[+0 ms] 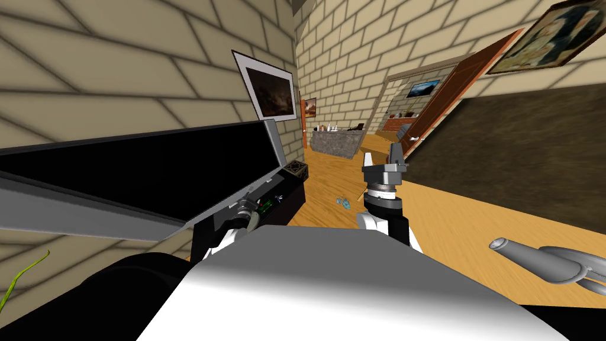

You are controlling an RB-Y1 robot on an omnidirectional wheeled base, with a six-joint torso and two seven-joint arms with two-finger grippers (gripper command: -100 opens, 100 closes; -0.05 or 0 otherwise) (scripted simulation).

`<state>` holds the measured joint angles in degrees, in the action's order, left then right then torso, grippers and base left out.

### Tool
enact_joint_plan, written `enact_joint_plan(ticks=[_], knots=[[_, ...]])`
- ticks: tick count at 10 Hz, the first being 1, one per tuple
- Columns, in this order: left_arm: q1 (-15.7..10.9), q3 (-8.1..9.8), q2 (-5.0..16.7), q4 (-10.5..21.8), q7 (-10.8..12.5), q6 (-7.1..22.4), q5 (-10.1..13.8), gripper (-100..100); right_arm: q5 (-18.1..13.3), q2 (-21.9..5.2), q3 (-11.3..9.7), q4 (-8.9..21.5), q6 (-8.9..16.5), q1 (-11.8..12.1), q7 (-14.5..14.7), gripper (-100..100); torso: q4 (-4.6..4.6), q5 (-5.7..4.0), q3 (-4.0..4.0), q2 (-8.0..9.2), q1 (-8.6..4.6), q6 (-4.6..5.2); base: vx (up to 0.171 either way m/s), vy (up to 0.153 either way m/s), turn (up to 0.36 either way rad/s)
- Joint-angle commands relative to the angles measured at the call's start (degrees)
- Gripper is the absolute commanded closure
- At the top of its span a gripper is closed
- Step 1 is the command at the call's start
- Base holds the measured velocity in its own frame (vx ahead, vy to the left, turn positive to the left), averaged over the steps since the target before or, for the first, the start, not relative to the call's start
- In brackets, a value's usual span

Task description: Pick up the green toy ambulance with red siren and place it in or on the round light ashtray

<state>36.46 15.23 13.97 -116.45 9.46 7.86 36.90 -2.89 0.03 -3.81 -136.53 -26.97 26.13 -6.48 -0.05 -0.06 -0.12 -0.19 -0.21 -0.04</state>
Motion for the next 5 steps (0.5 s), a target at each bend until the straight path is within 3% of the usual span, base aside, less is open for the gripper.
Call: enact_joint_plan(ticks=[1,4,5], knots=[[1.0,1.65,1.5,2.4,0.3,2.9,2.0,-100,0.0,0.0,0.0,0.0,0.0,0.0,0.0,0,0.0,0.0,0.0,0.0,0.0,0.0,0.08,-0.051,-0.128],[1.6,3.18,2.6,4.6,0.4,8.0,3.5,-100,0.0,0.0,0.0,0.0,0.0,0.0,0.0,0,0.0,0.02,0.0,-0.01,0.05,0.02,0.071,-0.036,-0.106],[2.1,4.73,3.8,6.7,0.5,10.2,4.9,-100,0.0,0.0,0.0,0.0,0.0,0.0,0.0,0,0.0,0.01,0.0,0.0,0.06,-0.01,0.091,-0.043,-0.155]])
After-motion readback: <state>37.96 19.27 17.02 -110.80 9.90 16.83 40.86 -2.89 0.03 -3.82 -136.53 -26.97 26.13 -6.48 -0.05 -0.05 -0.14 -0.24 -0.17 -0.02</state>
